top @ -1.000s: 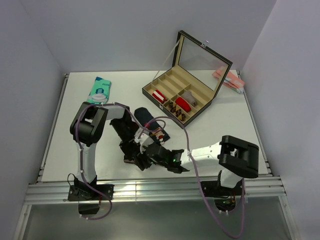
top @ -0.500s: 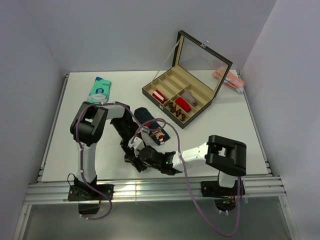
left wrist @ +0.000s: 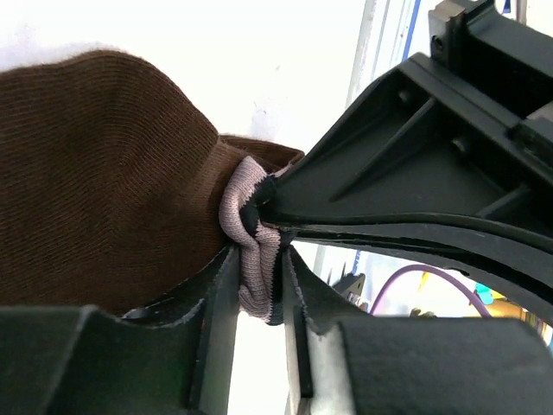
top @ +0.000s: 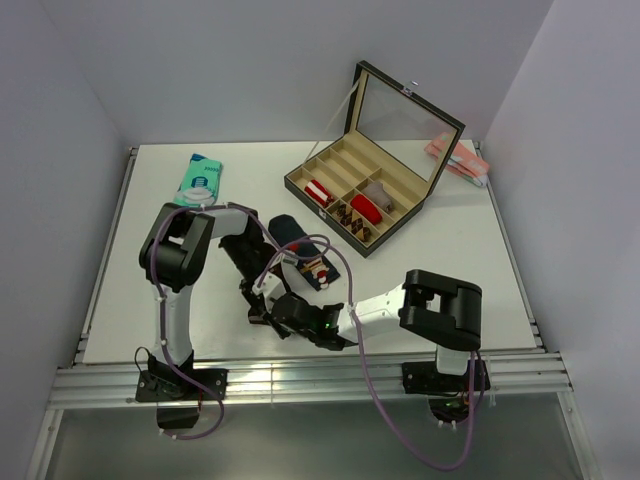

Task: Roll the socks
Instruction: Roll the sock at the center of the board.

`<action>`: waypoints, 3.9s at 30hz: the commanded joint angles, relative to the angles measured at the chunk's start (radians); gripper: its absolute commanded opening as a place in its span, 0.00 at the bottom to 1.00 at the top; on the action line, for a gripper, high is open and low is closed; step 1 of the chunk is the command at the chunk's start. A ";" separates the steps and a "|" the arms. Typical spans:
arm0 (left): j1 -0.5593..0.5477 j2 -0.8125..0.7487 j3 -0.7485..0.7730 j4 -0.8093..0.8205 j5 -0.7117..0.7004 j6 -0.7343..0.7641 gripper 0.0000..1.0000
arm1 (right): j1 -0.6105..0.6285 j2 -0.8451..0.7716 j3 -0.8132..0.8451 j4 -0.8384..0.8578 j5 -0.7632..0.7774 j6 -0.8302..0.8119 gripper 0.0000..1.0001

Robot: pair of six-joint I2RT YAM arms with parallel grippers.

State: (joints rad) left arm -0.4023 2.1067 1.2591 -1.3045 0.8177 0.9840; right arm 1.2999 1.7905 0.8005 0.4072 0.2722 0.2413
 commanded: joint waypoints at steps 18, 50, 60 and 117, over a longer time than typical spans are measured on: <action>0.360 -0.324 -0.009 0.340 0.189 -0.203 0.34 | -0.051 -0.026 0.094 -0.303 -0.186 0.118 0.06; -0.209 -1.251 -0.889 1.099 -0.537 -0.140 0.74 | -0.507 0.438 0.658 -0.952 -1.054 0.134 0.13; -0.385 -1.136 -0.937 1.260 -0.658 -0.192 0.66 | -0.518 0.451 0.669 -0.947 -1.067 0.150 0.13; 0.063 -0.070 -0.080 -0.019 0.026 0.226 0.00 | -0.113 -0.441 -0.132 -0.169 -0.100 0.027 0.59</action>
State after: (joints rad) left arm -0.3470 1.9999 1.1481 -1.2285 0.8429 1.1568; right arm 1.1240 1.2697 0.6102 0.1543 0.1104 0.4076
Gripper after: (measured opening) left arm 0.066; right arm 0.589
